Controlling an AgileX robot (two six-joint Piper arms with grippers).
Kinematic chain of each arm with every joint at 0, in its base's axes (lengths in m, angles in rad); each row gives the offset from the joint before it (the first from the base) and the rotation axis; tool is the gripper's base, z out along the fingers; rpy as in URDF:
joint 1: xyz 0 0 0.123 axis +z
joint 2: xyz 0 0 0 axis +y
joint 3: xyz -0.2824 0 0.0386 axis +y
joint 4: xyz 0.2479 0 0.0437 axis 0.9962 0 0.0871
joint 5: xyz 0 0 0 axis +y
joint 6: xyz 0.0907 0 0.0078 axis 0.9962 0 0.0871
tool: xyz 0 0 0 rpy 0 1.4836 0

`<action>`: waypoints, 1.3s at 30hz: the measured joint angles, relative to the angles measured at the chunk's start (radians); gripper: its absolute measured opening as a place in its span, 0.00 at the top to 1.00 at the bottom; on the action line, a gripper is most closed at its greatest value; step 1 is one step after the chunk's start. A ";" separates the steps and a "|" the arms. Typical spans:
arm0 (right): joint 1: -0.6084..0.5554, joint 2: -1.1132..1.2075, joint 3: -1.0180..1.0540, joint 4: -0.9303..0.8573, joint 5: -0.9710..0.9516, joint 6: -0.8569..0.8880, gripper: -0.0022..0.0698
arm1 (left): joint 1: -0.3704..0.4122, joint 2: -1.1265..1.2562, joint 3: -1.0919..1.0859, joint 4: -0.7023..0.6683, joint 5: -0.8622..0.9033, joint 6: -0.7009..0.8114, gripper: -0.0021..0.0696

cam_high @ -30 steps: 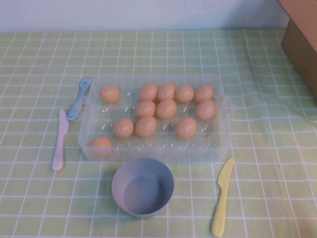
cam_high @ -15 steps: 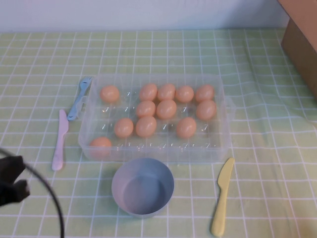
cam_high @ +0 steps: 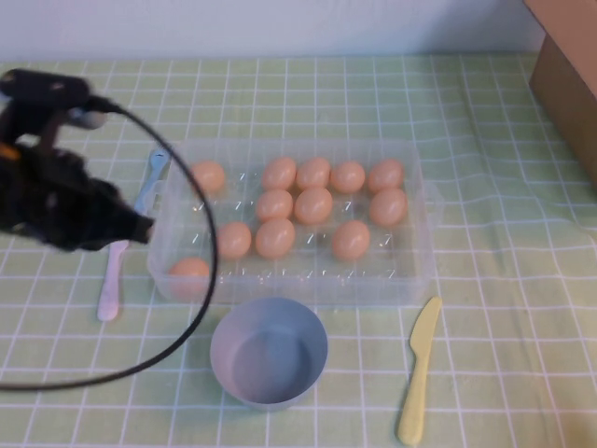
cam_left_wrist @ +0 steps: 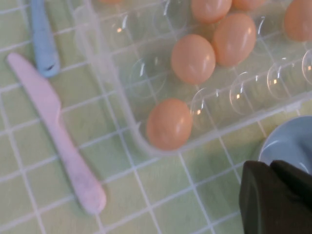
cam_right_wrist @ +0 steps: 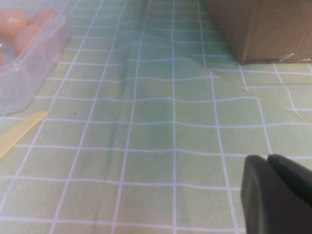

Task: Take an egg out of the egg box
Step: Pick up the egg from the plastic box

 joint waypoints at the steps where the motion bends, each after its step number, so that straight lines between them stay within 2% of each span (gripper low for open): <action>1: 0.000 0.000 0.000 0.000 0.000 0.000 0.99 | -0.021 0.040 -0.034 0.016 0.009 -0.007 0.98; 13: 0.000 0.000 0.000 0.000 0.000 0.000 0.99 | -0.200 0.405 -0.391 0.154 0.229 0.012 0.98; 22: 0.000 0.000 0.000 0.000 0.000 0.000 0.99 | -0.224 0.539 -0.496 0.208 0.250 0.014 0.98; 24: 0.000 0.000 0.000 0.000 0.000 0.000 0.99 | -0.224 0.552 -0.499 0.212 0.250 0.022 0.95; 25: 0.000 0.000 0.000 0.000 0.000 0.000 0.99 | -0.224 0.556 -0.501 0.214 0.250 0.027 0.92; 27: 0.000 0.000 0.000 0.000 0.000 0.000 0.99 | -0.224 0.566 -0.503 0.216 0.248 0.039 0.80; 33: 0.000 0.000 0.000 0.000 0.000 0.000 0.99 | -0.224 0.593 -0.503 0.254 0.146 0.046 0.26; 35: 0.000 0.000 0.000 0.000 0.000 0.000 0.99 | -0.224 0.602 -0.503 0.282 0.100 0.048 0.19; 39: 0.000 0.000 0.000 0.000 0.000 0.000 0.99 | -0.224 0.639 -0.503 0.326 0.060 0.050 0.14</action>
